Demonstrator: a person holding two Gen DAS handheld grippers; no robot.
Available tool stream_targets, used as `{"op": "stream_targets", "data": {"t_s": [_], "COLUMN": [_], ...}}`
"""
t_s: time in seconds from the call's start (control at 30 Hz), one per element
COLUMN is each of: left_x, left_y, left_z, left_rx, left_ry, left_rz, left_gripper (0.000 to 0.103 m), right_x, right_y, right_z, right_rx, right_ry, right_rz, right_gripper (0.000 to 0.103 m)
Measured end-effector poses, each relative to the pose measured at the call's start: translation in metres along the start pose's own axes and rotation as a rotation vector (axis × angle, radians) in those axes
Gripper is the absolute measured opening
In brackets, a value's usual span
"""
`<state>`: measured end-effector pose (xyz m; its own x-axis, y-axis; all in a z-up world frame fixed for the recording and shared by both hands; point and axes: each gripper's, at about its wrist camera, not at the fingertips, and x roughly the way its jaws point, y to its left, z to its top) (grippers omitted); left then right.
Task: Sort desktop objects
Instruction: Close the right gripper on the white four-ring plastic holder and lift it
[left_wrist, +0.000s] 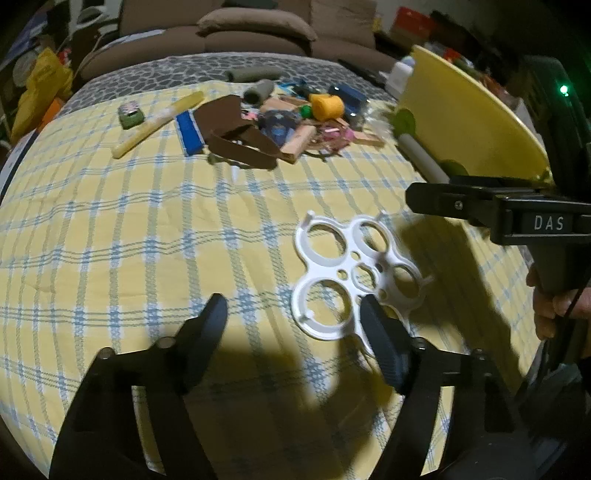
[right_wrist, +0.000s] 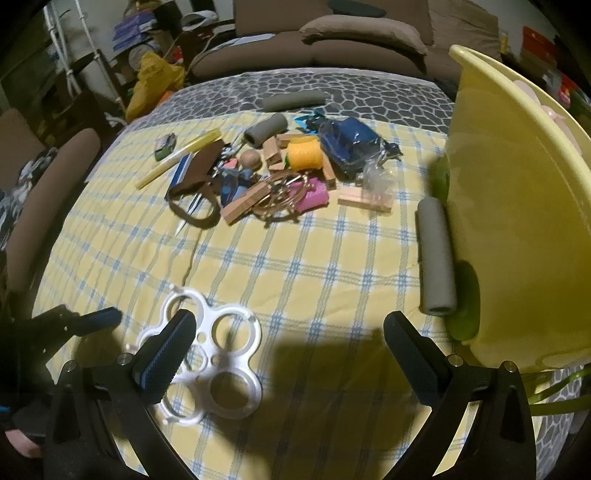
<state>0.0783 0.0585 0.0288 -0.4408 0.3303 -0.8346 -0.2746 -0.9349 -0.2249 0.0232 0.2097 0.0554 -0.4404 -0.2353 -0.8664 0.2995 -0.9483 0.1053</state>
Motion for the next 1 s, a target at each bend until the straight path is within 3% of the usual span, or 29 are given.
{"op": "stream_targets", "data": {"t_s": [0.07,0.23,0.43,0.57,0.67,0.73,1.0], "left_x": [0.002,0.003,0.006,0.006,0.007,0.008,0.009], "left_y": [-0.001,0.0,0.004,0.005,0.004,0.002,0.0], "left_z": [-0.001,-0.002,0.002,0.003,0.003,0.002,0.005], "left_rx": [0.009,0.005,-0.018,-0.016,-0.021,-0.017,-0.039], "left_ry": [0.01,0.009,0.007,0.008,0.019,0.021,0.019], "left_rz": [0.002,0.002,-0.003,-0.019,-0.05,-0.056,-0.082], "left_gripper": [0.054,0.052,0.047,0.045,0.031,0.028,0.024], "right_x": [0.003,0.012,0.026,0.028,0.028,0.028,0.027], "right_y": [0.0,0.002,0.008,0.015,0.019,0.023,0.025], "right_z": [-0.004,-0.013,-0.017,-0.016,-0.016,-0.018,-0.017], "right_rx": [-0.011,-0.039,-0.061,-0.066,-0.062,-0.065,-0.052], "right_ry": [0.015,0.058,0.104,0.103,0.105,0.108,0.094], "right_rz": [0.0,0.018,0.038,0.071,0.117,0.142,0.157], "right_gripper": [0.1,0.075,0.055,0.05,0.039,0.035,0.034]}}
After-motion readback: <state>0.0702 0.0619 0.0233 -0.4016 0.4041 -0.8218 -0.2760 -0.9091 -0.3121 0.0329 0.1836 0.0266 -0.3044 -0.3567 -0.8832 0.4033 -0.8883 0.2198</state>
